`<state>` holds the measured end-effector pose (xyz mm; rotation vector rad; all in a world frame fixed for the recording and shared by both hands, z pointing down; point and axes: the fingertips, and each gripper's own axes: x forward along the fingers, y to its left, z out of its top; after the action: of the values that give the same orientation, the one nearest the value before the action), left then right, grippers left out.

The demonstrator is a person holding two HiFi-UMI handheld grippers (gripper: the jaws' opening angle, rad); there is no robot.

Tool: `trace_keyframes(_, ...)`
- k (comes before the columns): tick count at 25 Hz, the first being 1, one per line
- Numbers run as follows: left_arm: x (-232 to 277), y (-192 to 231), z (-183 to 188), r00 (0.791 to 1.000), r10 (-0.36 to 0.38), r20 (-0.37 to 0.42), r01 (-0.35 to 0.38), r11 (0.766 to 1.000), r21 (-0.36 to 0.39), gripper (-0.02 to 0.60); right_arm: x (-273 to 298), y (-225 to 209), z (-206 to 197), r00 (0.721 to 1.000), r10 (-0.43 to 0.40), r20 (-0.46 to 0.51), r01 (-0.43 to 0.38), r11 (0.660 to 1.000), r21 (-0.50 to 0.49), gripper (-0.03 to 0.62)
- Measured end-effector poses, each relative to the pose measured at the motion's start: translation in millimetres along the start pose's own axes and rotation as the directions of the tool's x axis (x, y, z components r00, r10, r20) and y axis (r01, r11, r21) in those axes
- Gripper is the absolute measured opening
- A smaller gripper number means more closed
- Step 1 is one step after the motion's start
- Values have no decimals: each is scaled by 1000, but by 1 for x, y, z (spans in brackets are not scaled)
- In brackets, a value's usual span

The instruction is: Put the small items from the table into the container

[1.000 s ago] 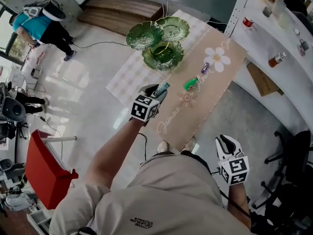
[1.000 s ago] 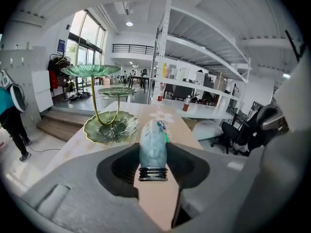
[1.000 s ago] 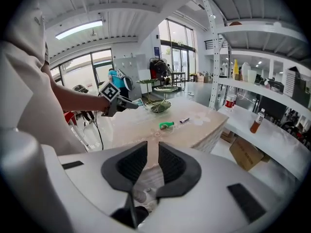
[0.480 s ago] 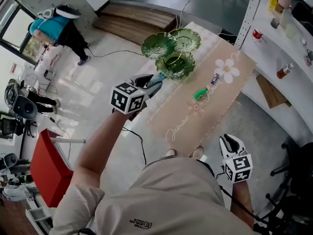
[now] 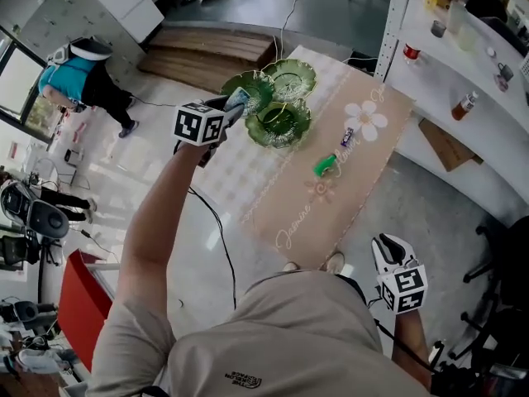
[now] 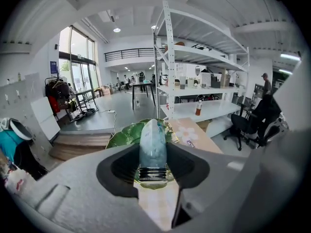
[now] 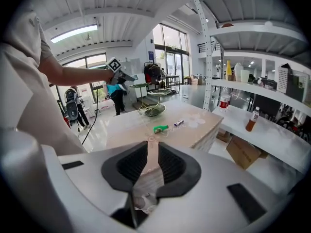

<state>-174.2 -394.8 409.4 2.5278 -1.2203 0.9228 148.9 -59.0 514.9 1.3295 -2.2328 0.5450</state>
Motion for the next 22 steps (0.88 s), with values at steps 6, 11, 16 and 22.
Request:
trace_keyframes(6, 39, 26, 4, 997, 16, -71, -12, 999, 49, 178, -16, -5, -12, 998, -60, -16, 60, 997, 40, 80)
trace_keyframes(11, 64, 32, -1, 992, 24, -127, -11, 995, 103, 178, -27, -5, -20, 995, -100, -29, 102, 993, 64, 80)
trace_keyframes(16, 73, 38, -4, 984, 67, -165, -43, 988, 150, 178, -33, -5, -25, 992, -124, -35, 126, 988, 85, 80)
trace_keyframes(22, 71, 36, 1, 986, 87, -144, -58, 979, 195, 181, -34, 2, -25, 992, -123, -34, 125, 989, 83, 80)
